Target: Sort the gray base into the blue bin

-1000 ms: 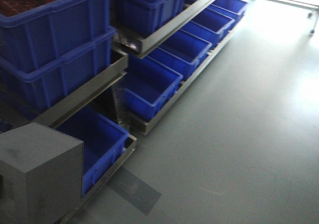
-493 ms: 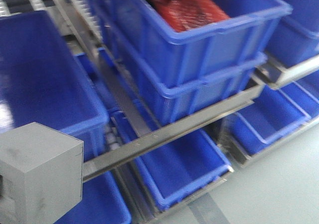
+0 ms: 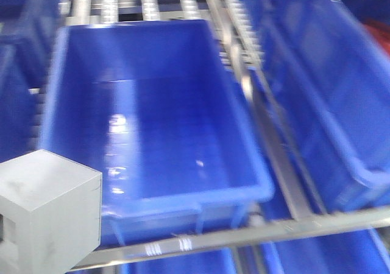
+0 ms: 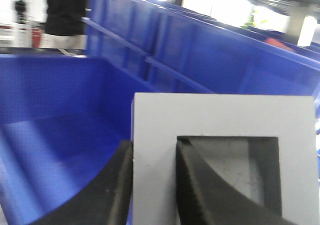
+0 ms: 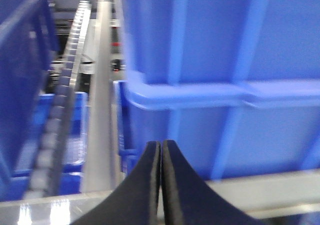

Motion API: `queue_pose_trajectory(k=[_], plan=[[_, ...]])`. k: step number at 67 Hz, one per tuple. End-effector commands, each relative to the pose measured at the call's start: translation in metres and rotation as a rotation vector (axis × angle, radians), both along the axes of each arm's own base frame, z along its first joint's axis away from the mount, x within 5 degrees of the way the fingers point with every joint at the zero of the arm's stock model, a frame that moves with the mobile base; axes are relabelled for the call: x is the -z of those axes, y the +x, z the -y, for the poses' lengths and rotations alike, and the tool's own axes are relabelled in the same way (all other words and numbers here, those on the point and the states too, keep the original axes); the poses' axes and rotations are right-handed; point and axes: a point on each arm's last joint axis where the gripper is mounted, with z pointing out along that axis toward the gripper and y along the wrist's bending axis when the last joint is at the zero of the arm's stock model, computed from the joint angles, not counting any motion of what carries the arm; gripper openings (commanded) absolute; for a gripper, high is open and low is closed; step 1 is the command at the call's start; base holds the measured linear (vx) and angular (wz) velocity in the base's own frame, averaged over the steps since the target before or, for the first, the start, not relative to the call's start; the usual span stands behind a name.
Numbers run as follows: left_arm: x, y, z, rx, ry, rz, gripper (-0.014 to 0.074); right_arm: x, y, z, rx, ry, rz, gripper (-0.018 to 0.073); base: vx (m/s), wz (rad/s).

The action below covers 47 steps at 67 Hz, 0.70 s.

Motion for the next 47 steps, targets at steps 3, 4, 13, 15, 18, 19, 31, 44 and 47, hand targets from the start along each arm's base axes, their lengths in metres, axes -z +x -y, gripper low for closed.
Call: queue_pose_trajectory(k=[3, 4, 13, 15, 18, 19, 31, 44, 47], plan=[[-0.0197, -0.003, 0.0011, 0.03, -0.077, 0.107, -0.0007, -0.0059, 0.0003, -0.0004, -0.007, -0.016, 0.081, -0.0005, 0.13, 0.52], [-0.0197, -0.003, 0.0011, 0.03, -0.077, 0.107, -0.0007, -0.0059, 0.0003, -0.0004, -0.007, -0.016, 0.081, -0.0005, 0.13, 0.49], [-0.0197, -0.003, 0.0011, 0.03, -0.077, 0.107, -0.0007, -0.0059, 0.0003, -0.0004, -0.007, -0.016, 0.081, -0.0005, 0.11, 0.41], [-0.0197, -0.003, 0.0011, 0.03, -0.077, 0.107, -0.0007, -0.0059, 0.0003, -0.0004, -0.007, -0.016, 0.081, -0.0005, 0.1, 0.29], [-0.0197, -0.003, 0.0011, 0.03, -0.077, 0.107, -0.0007, -0.0059, 0.0003, -0.0004, -0.007, -0.016, 0.081, -0.0005, 0.09, 0.24], [-0.0197, -0.003, 0.0011, 0.03, -0.077, 0.107, -0.0007, -0.0059, 0.0003, -0.0004, -0.007, -0.016, 0.081, -0.0005, 0.09, 0.19], [-0.0197, -0.003, 0.0011, 0.03, -0.077, 0.107, -0.0007, -0.0058, 0.0003, -0.0004, -0.007, -0.016, 0.08, -0.0005, 0.08, 0.09], [-0.0197, -0.003, 0.0011, 0.03, -0.077, 0.107, -0.0007, -0.0058, 0.0003, -0.0004, -0.007, -0.016, 0.08, -0.0005, 0.08, 0.04], [-0.0197, -0.003, 0.0011, 0.03, -0.077, 0.107, -0.0007, -0.0058, 0.0003, -0.0004, -0.007, -0.016, 0.08, -0.0005, 0.08, 0.03]])
